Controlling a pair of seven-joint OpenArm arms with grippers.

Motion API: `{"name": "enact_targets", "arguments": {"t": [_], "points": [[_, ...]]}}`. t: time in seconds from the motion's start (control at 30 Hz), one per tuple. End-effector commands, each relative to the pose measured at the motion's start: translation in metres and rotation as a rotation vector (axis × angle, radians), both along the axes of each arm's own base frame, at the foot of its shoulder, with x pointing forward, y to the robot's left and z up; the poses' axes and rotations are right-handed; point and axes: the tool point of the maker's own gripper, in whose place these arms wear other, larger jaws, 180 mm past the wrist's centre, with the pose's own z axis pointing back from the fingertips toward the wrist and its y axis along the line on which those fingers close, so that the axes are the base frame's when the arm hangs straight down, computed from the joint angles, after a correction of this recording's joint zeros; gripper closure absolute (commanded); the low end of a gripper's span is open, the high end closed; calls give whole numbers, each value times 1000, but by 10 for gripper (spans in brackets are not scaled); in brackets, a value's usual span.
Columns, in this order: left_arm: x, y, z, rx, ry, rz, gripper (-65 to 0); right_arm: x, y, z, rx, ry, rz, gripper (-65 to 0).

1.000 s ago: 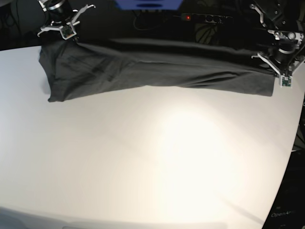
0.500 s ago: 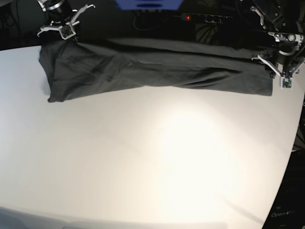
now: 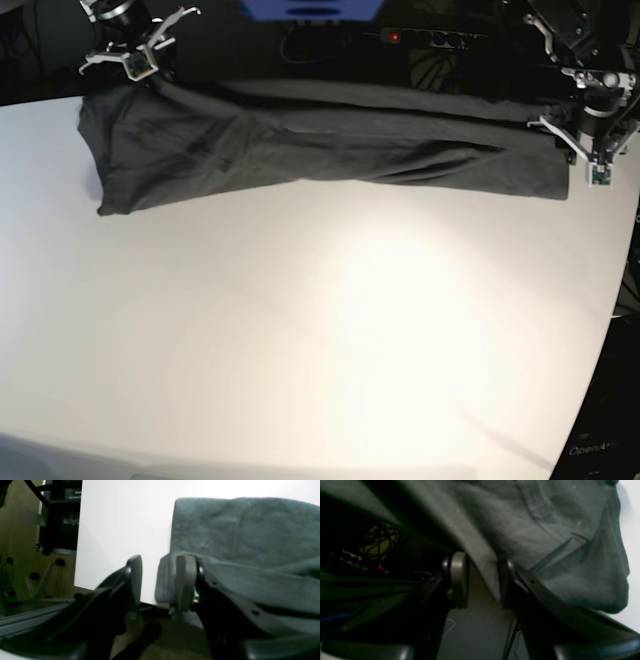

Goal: Fold the T-shirt properly
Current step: 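Raise the open right gripper and adjust the left gripper's hold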

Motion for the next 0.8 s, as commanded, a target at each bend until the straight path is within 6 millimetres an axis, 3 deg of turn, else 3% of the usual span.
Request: {"name": "enact_targets", "arguments": {"t": [0.0,0.1,0.23,0.3,0.5,0.77], "points": [[8,4,12,20,-44,-5,-228,-2,-14,-6,-77,41,-4,-213],[10,4,9,13,-43,-4,-305,-9,-22,-11,-111,85,-17,-213],[7,2,1,-6,-27,-1,-476,-13,-28,-14,-130,115,-20,-213],[8,2,1,-7,-27,-4,-526,-14,-30,-14,-135,119,-20,-213],[7,0,-5,-26,-24,-2,-538,-18,-37,-13,-149,126,-33,-215],[17,-1,3,-24,-54,-2,-537,-14,-37,-11,-153,117,-32,-207]]}}
